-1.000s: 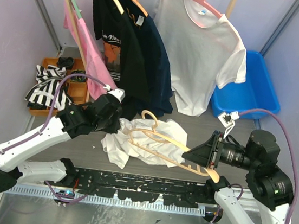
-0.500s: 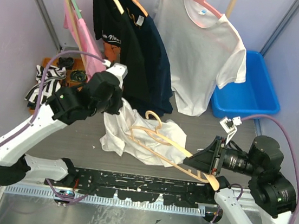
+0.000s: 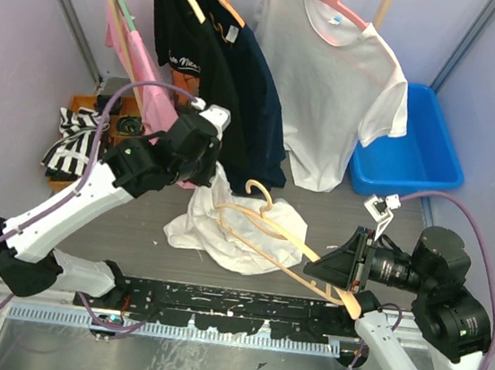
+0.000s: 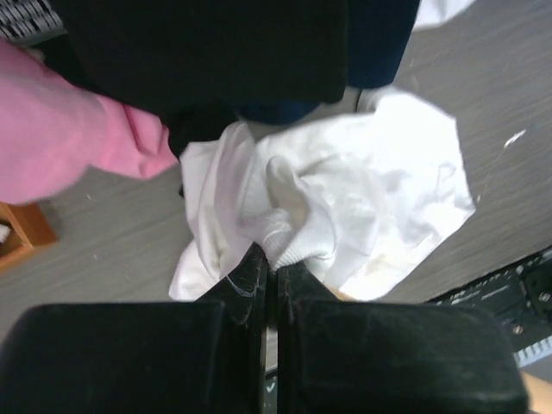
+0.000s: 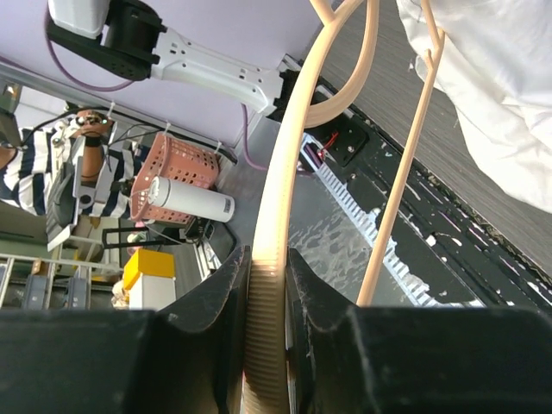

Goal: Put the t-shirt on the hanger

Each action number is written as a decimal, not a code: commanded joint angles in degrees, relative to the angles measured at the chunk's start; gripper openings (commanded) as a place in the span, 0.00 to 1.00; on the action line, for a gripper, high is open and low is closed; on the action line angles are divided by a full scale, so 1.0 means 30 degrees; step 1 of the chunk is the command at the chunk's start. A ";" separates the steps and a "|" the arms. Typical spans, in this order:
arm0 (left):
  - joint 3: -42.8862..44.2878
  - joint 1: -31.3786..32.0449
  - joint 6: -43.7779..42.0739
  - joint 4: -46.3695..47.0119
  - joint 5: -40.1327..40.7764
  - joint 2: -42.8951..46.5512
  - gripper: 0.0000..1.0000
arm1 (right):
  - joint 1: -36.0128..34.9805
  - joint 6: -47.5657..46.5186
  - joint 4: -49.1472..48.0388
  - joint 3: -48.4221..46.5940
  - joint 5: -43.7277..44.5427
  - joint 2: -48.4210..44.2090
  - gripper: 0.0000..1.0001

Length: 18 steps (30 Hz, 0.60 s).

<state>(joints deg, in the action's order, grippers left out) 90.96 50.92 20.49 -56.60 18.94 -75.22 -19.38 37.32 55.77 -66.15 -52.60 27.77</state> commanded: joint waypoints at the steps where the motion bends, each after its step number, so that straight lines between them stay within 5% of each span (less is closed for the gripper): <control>1: -0.3216 -0.0042 0.1029 0.1501 -0.1311 0.1367 0.00 | 0.0071 -0.1268 0.0408 0.0055 0.1080 0.0182 0.01; 8: -0.7654 -0.0010 0.2342 0.2253 -0.1751 0.3111 0.00 | 0.0062 -0.1344 -0.1304 0.0982 0.0775 0.0949 0.01; 18: -0.8573 -0.0027 0.2556 0.2226 -0.1532 0.3643 0.00 | 0.0062 -0.0694 -0.4078 0.2708 -0.0502 0.1619 0.01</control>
<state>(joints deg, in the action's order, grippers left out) 66.19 50.94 27.35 -51.86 14.46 -65.08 -19.38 34.37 51.75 -58.52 -51.24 32.36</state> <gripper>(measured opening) 0.078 0.259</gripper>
